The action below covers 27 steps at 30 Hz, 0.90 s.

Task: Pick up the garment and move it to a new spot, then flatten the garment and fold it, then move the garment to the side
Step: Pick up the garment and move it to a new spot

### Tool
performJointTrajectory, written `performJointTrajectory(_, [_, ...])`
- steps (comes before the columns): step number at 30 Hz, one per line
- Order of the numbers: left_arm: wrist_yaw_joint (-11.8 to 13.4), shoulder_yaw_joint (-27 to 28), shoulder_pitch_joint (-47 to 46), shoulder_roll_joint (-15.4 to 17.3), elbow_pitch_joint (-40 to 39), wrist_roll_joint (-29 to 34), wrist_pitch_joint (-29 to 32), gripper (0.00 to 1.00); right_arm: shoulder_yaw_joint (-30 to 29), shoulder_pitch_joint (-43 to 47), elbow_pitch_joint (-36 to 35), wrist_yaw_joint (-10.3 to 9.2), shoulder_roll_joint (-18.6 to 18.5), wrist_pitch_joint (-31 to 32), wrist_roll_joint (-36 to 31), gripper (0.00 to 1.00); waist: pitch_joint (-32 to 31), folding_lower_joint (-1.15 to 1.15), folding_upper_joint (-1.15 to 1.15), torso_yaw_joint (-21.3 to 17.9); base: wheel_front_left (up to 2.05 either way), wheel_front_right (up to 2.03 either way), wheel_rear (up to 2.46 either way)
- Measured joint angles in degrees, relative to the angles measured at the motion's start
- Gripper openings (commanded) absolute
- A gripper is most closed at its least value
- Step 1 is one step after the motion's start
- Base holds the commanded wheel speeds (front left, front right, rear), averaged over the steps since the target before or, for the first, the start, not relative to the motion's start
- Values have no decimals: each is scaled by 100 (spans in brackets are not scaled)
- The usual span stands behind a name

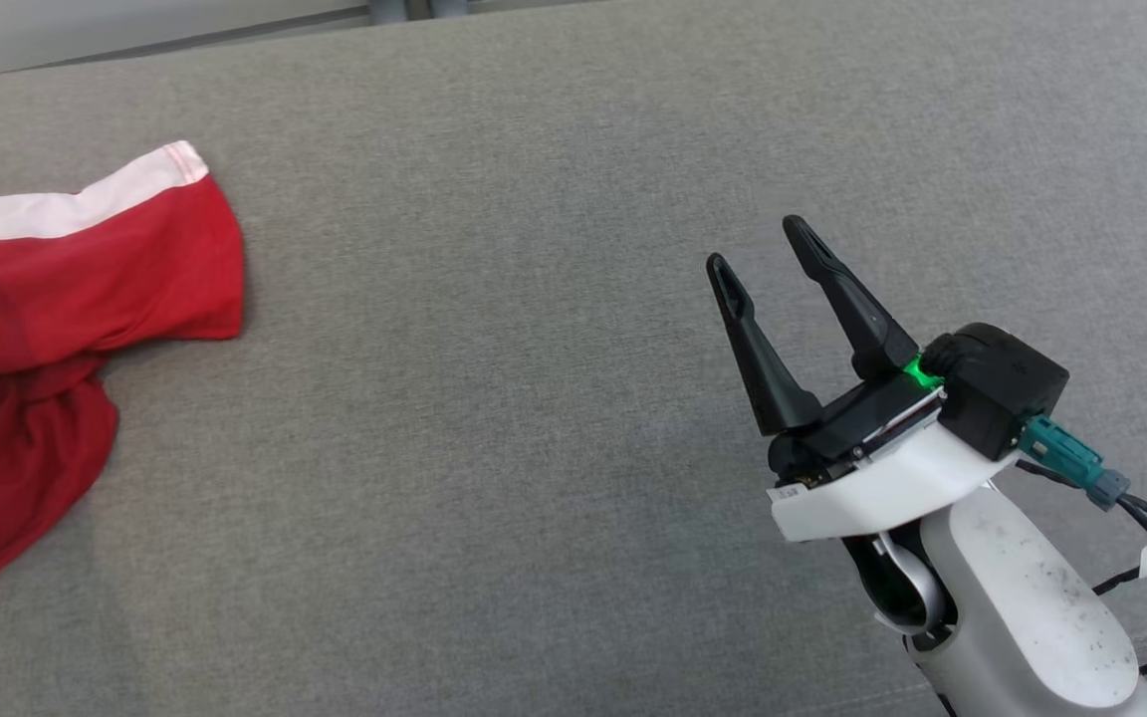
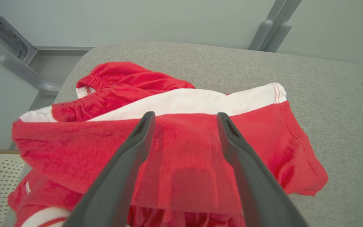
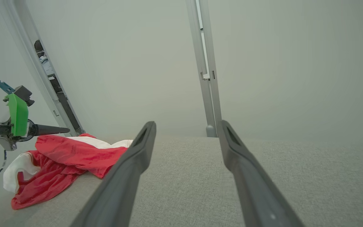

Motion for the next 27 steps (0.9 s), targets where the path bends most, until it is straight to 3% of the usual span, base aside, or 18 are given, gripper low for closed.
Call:
performJointTrajectory(4, [-3,-116,-121,141,423,49,-92,100,4,-42,-19,0,23,-1,27,100,174,0,0,-235,0,0,0])
performJointTrajectory(10, [-4,-558,-122,292,975,204,264,100,4,-85,-21,0,58,0,33,100,340,0,0,-509,0,0,0])
performJointTrajectory(11, [-4,-653,-140,293,1027,159,275,96,3,-85,-16,0,63,0,33,100,354,0,0,-553,0,0,0])
performJointTrajectory(12, [-4,-704,-165,303,1029,154,246,1,2,-83,-15,0,66,0,33,100,352,0,0,-562,0,0,0])
performJointTrajectory(27, [-4,-1605,-291,539,886,-22,-453,0,85,31,149,0,125,0,35,100,-144,0,0,-463,0,0,0])
